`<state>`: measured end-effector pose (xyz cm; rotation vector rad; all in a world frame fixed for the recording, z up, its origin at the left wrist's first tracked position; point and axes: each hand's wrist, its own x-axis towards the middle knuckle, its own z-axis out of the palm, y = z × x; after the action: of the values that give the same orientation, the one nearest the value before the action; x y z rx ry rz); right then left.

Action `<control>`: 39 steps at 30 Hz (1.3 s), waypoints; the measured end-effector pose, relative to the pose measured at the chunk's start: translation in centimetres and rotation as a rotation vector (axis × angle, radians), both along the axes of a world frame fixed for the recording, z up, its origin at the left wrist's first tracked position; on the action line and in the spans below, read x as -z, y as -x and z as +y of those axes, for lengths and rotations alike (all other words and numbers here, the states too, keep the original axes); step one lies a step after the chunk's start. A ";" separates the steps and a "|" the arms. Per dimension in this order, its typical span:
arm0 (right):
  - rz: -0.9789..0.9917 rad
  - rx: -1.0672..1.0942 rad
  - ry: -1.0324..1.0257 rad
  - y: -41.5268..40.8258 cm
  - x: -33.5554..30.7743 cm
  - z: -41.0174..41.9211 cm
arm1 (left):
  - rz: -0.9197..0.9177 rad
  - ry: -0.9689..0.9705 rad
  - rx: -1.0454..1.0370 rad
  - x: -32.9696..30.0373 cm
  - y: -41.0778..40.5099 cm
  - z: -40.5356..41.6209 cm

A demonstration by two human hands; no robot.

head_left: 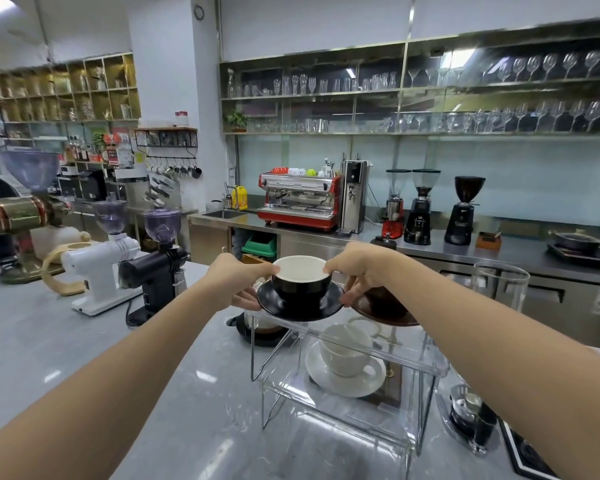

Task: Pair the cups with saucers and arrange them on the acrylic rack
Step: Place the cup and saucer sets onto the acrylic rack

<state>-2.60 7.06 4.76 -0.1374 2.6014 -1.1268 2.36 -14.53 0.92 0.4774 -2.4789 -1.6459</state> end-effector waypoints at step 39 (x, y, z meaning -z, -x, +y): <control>0.212 0.085 -0.171 -1.3 1.9 -1.3 | -0.009 0.130 -0.020 0.9 1.1 0.5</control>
<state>-1.33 5.77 2.87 -0.1151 2.9034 -0.9572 1.23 -14.01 0.05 0.4924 -2.5588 -1.4671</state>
